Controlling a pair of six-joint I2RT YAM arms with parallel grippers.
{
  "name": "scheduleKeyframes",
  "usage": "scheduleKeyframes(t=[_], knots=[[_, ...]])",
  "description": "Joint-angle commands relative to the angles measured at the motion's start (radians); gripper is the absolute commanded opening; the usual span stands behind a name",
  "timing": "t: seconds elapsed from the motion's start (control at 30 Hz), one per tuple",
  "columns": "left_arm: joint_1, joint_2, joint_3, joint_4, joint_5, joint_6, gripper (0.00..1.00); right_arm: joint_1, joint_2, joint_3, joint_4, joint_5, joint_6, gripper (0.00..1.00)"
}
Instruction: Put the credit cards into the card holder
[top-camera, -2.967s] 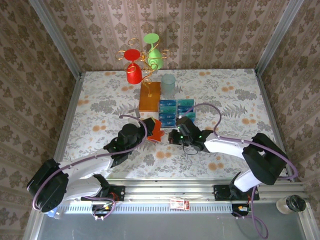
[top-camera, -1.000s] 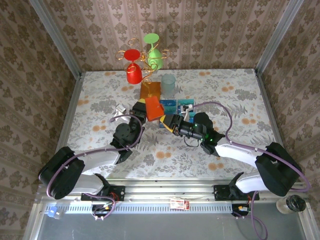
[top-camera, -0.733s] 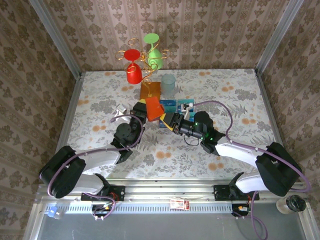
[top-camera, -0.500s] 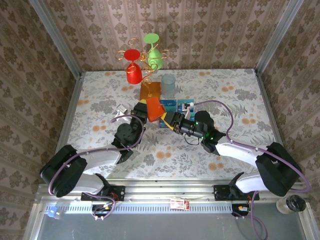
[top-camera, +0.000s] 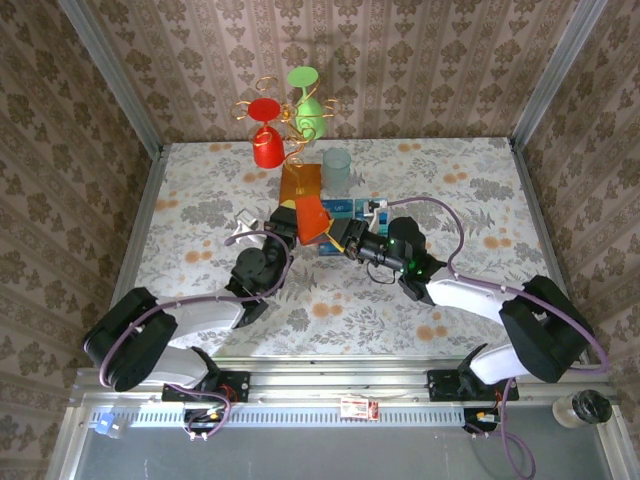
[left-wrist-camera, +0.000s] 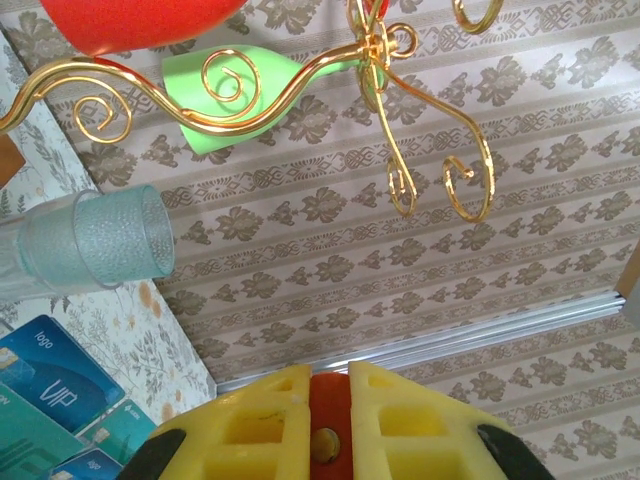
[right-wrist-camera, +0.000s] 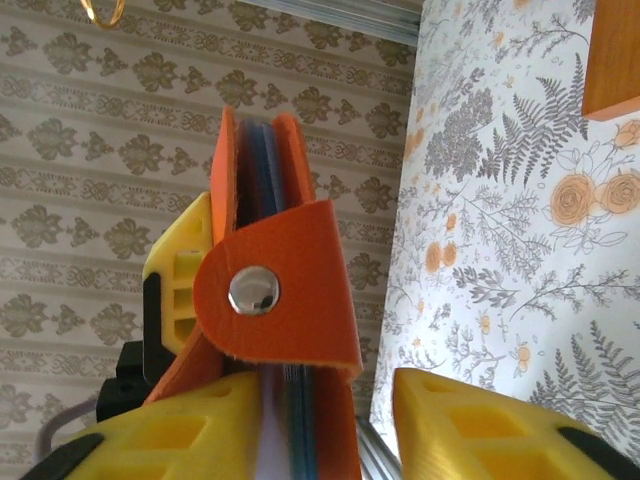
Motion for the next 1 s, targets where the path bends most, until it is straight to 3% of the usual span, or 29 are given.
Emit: scheduleKeyframes(t=[0.0,0.07,0.17,0.27,0.33,0.43,0.57,0.67,0.83,0.97], knots=[[-0.009,0.014,0.024,0.052,-0.004,-0.021,0.00,-0.003,0.017,0.027,0.088,-0.029,0.025,0.32],[-0.011,0.021,0.024,0.052,-0.003,-0.027,0.00,-0.005,0.020,0.026,0.099,-0.037,0.029,0.25],[-0.013,0.033,0.020,0.052,0.000,-0.035,0.00,-0.008,0.020,0.021,0.108,-0.043,0.033,0.03],[-0.010,0.044,0.010,0.056,0.016,-0.034,0.00,-0.017,0.011,0.005,0.102,-0.039,0.032,0.00],[-0.008,0.040,-0.006,0.055,0.028,-0.020,0.17,-0.025,-0.001,-0.015,0.089,-0.037,0.024,0.00],[-0.005,0.014,-0.055,0.033,0.041,0.000,0.50,-0.037,-0.022,-0.049,0.064,-0.042,0.000,0.00],[0.006,-0.093,-0.121,-0.113,0.088,0.045,0.78,-0.051,-0.068,-0.098,0.014,-0.044,-0.060,0.00],[0.022,-0.242,-0.137,-0.370,0.130,0.122,1.00,-0.052,-0.110,-0.122,-0.092,-0.037,-0.159,0.00],[0.048,-0.453,0.070,-1.077,0.212,0.402,1.00,-0.052,-0.168,-0.164,-0.248,-0.022,-0.320,0.00],[0.055,-0.389,0.245,-1.337,0.265,0.559,1.00,-0.052,-0.178,-0.191,-0.272,-0.029,-0.393,0.00]])
